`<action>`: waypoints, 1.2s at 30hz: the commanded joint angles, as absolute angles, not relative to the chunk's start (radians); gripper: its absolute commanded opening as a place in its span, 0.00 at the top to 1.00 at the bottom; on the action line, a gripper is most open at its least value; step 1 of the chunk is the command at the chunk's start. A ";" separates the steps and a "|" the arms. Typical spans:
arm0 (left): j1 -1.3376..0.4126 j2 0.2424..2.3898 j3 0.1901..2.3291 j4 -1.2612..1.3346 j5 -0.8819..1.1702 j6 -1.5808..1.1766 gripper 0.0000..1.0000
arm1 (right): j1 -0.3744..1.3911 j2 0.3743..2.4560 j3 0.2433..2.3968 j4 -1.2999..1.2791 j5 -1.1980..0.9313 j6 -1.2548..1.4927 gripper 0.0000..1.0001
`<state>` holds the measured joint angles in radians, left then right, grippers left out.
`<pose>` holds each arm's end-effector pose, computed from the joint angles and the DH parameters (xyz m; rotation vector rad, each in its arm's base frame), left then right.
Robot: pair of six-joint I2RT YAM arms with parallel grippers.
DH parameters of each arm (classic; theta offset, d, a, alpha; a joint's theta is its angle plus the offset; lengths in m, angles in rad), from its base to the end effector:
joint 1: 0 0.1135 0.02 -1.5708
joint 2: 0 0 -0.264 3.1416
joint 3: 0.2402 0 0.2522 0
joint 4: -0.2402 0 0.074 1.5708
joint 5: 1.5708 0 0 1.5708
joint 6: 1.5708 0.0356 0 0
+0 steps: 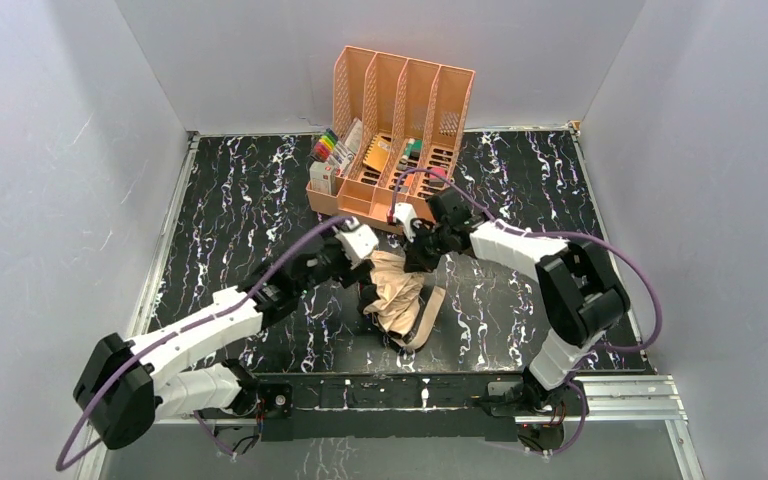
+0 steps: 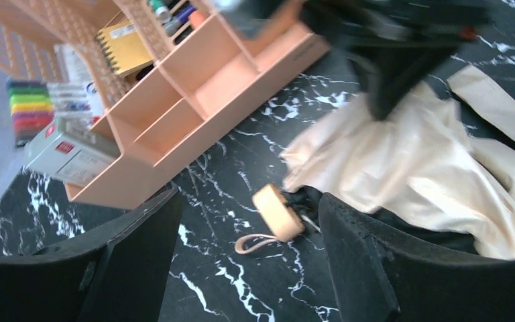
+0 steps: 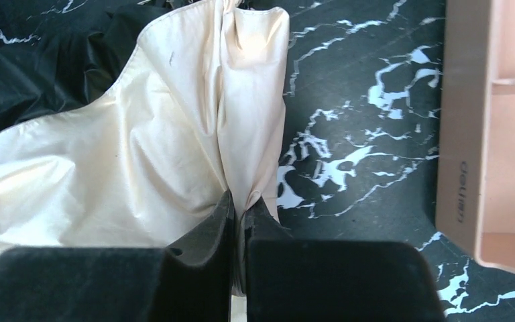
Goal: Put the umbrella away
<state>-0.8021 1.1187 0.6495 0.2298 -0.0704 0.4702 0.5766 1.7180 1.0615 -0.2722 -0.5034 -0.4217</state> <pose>0.1802 -0.1828 0.2678 1.0364 1.4875 -0.1721 0.2860 0.2065 0.1884 -1.3601 2.0559 0.6929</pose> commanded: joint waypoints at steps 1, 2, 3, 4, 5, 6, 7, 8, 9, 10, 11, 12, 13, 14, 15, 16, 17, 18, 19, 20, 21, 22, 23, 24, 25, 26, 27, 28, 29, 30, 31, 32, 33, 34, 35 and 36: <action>-0.615 1.062 0.698 0.174 0.117 0.270 0.26 | 0.658 1.589 0.943 -0.126 -0.411 -0.450 0.93; -0.564 1.062 0.707 0.180 0.156 0.231 0.26 | 0.673 1.558 0.915 -0.098 -0.399 -0.444 0.93; -0.523 1.064 0.710 0.192 0.189 0.205 0.26 | 0.693 1.531 0.891 -0.075 -0.384 -0.440 0.93; -0.487 1.069 0.709 0.207 0.216 0.185 0.26 | 0.711 1.504 0.868 -0.055 -0.367 -0.438 0.93; -0.461 1.077 0.709 0.214 0.246 0.175 0.25 | 0.734 1.479 0.843 -0.035 -0.343 -0.437 0.93; -0.441 1.087 0.713 0.215 0.282 0.172 0.24 | 0.758 1.457 0.822 -0.018 -0.317 -0.436 0.94; -0.429 1.099 0.718 0.215 0.317 0.175 0.22 | 0.786 1.436 0.801 -0.011 -0.278 -0.436 0.95; -0.421 1.113 0.724 0.215 0.345 0.179 0.20 | 0.818 1.419 0.783 0.016 -0.235 -0.438 0.95; -0.416 1.124 0.731 0.211 0.369 0.183 0.17 | 0.853 1.401 0.764 0.037 -0.173 -0.443 0.96; -0.413 1.137 0.738 0.205 0.401 0.186 0.15 | 0.907 1.384 0.741 0.058 -0.093 -0.453 0.96; -0.410 1.150 0.747 0.197 0.434 0.188 0.14 | 0.941 1.369 0.723 0.081 -0.041 -0.462 0.97; -0.408 1.166 0.759 0.168 0.479 0.193 0.12 | 0.970 1.353 0.704 0.095 0.021 -0.470 0.97; -0.407 1.185 0.776 0.127 0.564 0.210 0.11 | 0.995 1.341 0.692 0.103 0.064 -0.479 0.98; -0.407 1.207 0.793 0.087 0.622 0.229 0.11 | 1.011 1.330 0.681 0.112 0.091 -0.486 0.98; -0.407 1.234 0.807 0.055 0.661 0.241 0.10 | 1.024 1.316 0.670 0.122 0.111 -0.492 0.98; -0.407 1.258 0.820 0.028 0.700 0.249 0.08 | 1.031 1.304 0.662 0.128 0.122 -0.496 0.99; -0.407 1.290 0.831 -0.005 0.743 0.261 0.05 | 1.038 1.290 0.657 0.129 0.129 -0.498 0.99; -0.407 1.310 0.841 -0.032 0.787 0.272 0.02 | 1.043 1.281 0.655 0.127 0.132 -0.499 0.99; -0.408 1.329 0.850 -0.046 0.822 0.273 0.02 | 1.046 1.274 0.655 0.123 0.133 -0.500 0.99; -0.408 1.348 0.857 -0.059 0.855 0.275 0.02 | 1.051 1.267 0.655 0.118 0.136 -0.501 0.99; -0.407 1.366 0.864 -0.076 0.888 0.283 0.02 | 1.057 1.263 0.655 0.115 0.139 -0.503 1.00; -0.407 1.382 0.872 -0.100 0.914 0.295 0.02 | 1.062 1.259 0.654 0.112 0.139 -0.503 1.00; -0.408 1.396 0.879 -0.115 0.928 0.306 0.02 | 1.066 1.255 0.653 0.111 0.142 -0.503 1.00; -0.410 1.407 0.880 -0.122 0.936 0.308 0.02 | 1.072 1.253 0.650 0.111 0.143 -0.504 1.00; -0.413 1.417 0.880 -0.124 0.949 0.314 0.02 | 1.074 1.252 0.649 0.110 0.143 -0.504 1.00; -0.419 1.425 0.881 -0.124 0.958 0.322 0.02 | 1.076 1.251 0.647 0.110 0.143 -0.502 1.00; -0.430 1.434 0.881 -0.125 0.955 0.337 0.02 | 1.079 1.249 0.642 0.112 0.142 -0.501 1.00; -0.449 1.447 0.881 -0.128 0.925 0.368 0.02 | 1.082 1.249 0.642 0.111 0.143 -0.498 1.00; -0.461 1.457 0.880 -0.129 0.903 0.390 0.02 | 1.084 1.247 0.642 0.111 0.140 -0.498 1.00; -0.482 1.475 0.883 -0.130 0.871 0.430 0.02 | 1.086 1.247 0.643 0.112 0.135 -0.500 1.00; -0.500 1.496 0.886 -0.130 0.852 0.467 0.02 | 1.087 1.248 0.648 0.112 0.133 -0.502 1.00; -0.540 1.536 0.895 -0.130 0.823 0.511 0.02 | 1.092 1.253 0.654 0.110 0.132 -0.505 1.00; -0.563 1.546 0.896 -0.131 0.799 0.524 0.02 | 1.094 1.253 0.655 0.111 0.132 -0.506 1.00; -0.591 1.562 0.883 -0.132 0.758 0.561 0.02 | 1.097 1.254 0.658 0.108 0.132 -0.506 1.00; -0.605 1.567 0.869 -0.128 0.732 0.576 0.02 | 1.099 1.253 0.660 0.106 0.133 -0.506 1.00; -0.616 1.573 0.854 -0.120 0.708 0.593 0.02 | 1.102 1.253 0.662 0.105 0.136 -0.506 1.00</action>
<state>-0.5735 1.5665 0.8650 -0.1165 0.7746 0.4881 1.0893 1.2858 0.6426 0.0402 0.1272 -0.4942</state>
